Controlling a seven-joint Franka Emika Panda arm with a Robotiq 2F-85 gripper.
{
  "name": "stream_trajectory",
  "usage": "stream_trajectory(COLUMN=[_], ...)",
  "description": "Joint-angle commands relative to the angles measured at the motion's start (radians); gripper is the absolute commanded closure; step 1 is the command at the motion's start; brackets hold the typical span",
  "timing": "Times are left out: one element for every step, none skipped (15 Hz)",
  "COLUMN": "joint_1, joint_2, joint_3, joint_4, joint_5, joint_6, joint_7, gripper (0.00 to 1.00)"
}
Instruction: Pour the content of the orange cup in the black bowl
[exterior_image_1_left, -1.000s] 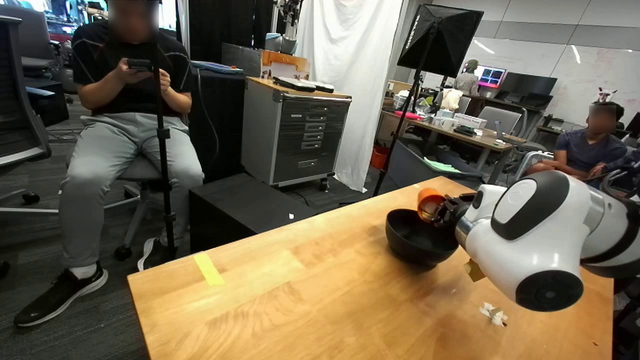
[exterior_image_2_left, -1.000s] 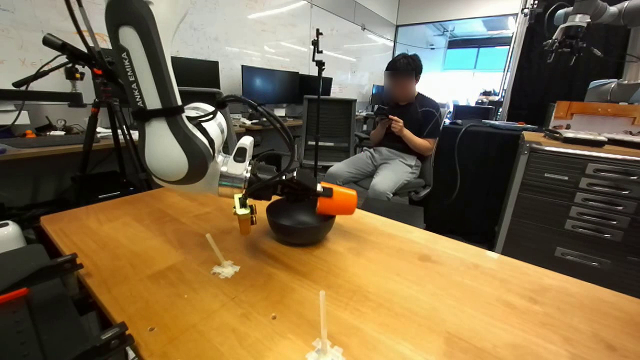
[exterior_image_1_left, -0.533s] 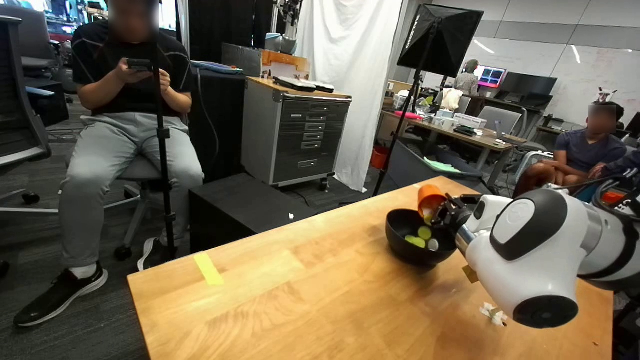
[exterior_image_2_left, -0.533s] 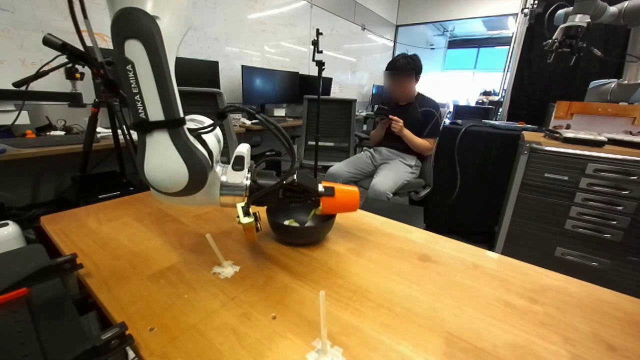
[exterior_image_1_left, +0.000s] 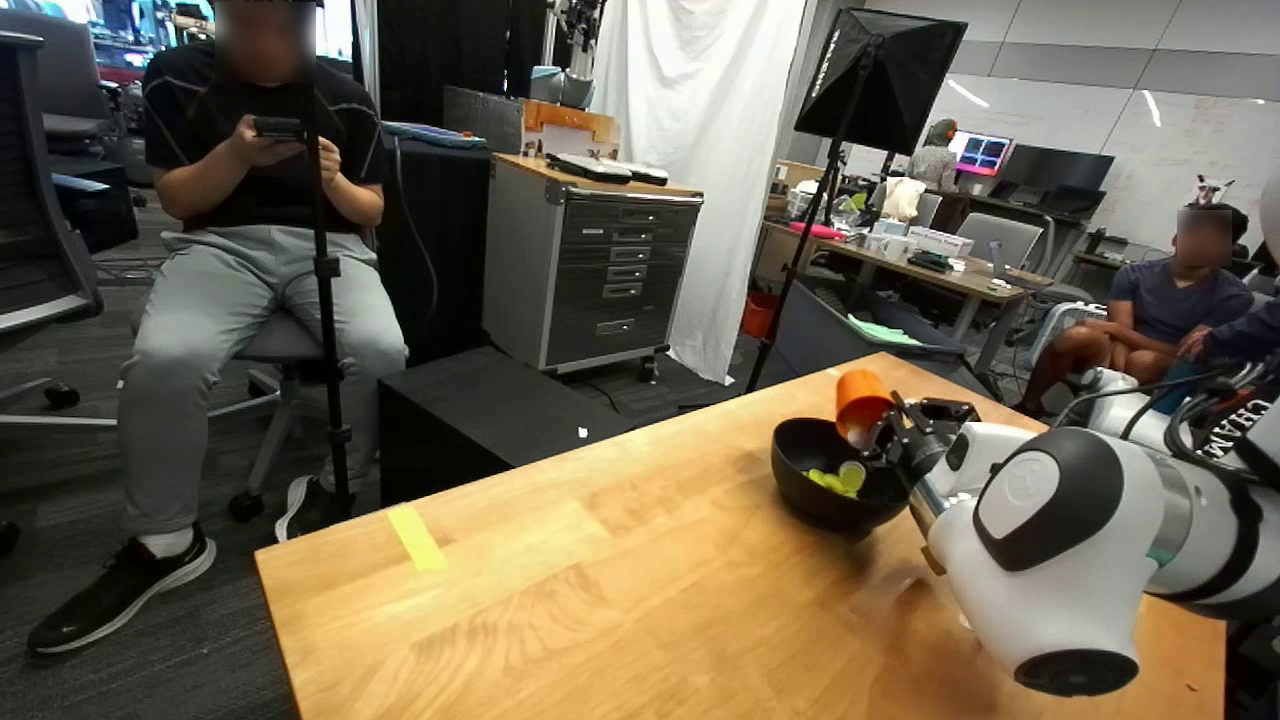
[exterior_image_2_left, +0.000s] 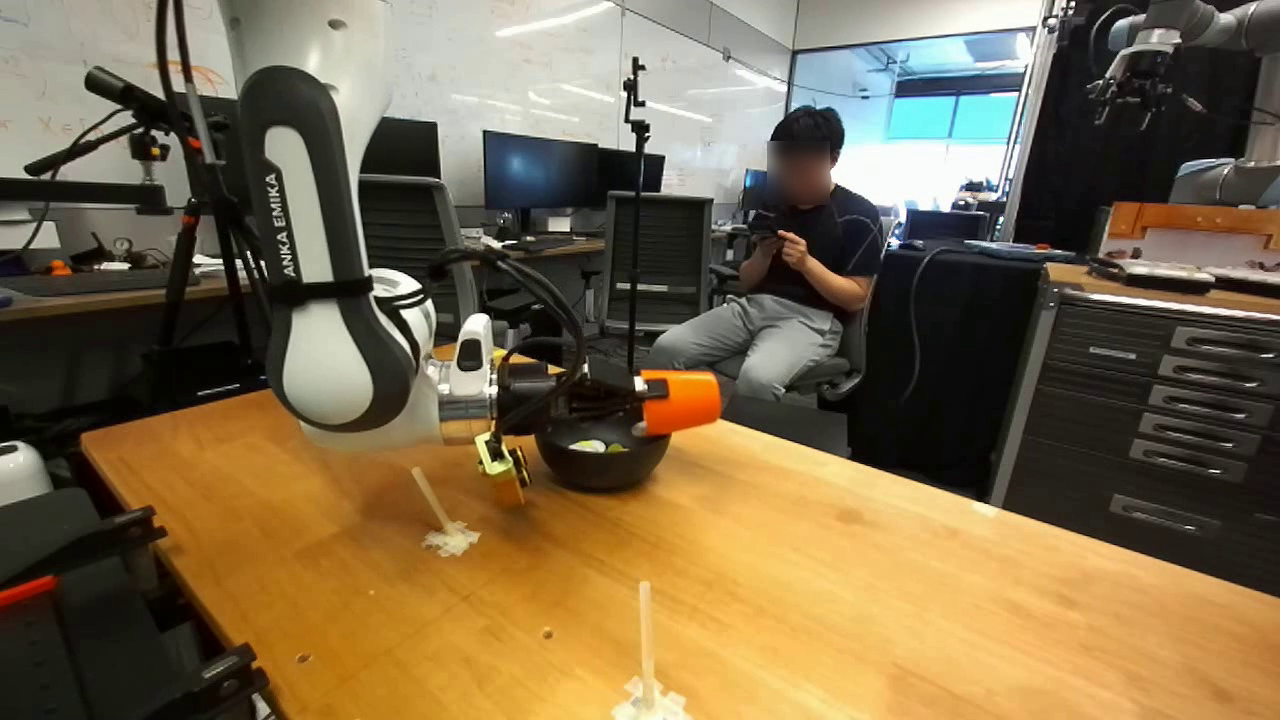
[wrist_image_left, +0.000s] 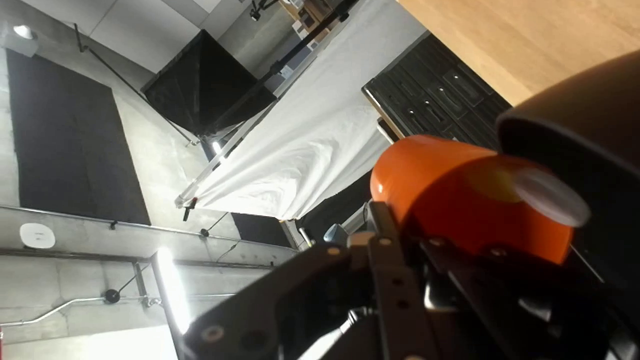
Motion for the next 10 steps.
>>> stream_trajectory(joint_1=[-0.008,-0.009,-0.008,-0.008,-0.007,-0.006,-0.006,-0.006,-0.006,-0.007], joint_2=[0.032,0.035,0.037,0.039,0.041,0.043,0.044,0.046,0.049,0.051], joint_3=[0.019,0.021,0.024,0.026,0.028,0.028,0.029,0.030,0.030,0.030], joint_4=[0.013,0.012,0.012,0.012,0.012,0.011,0.012,0.012,0.012,0.013], joint_5=[-0.046,-0.054,-0.059,-0.067,-0.073,-0.083,-0.090,-0.096,-0.101,-0.105], joint_6=[-0.087,-0.097,-0.108,-0.117,-0.126,-0.137,-0.145,-0.153,-0.160,-0.163], joint_7=[0.027,0.030,0.036,0.042,0.047,0.053,0.055,0.059,0.062,0.062], gripper=[0.99,0.99,0.99,0.99,0.99,0.99,0.99,0.99,0.99,0.99])
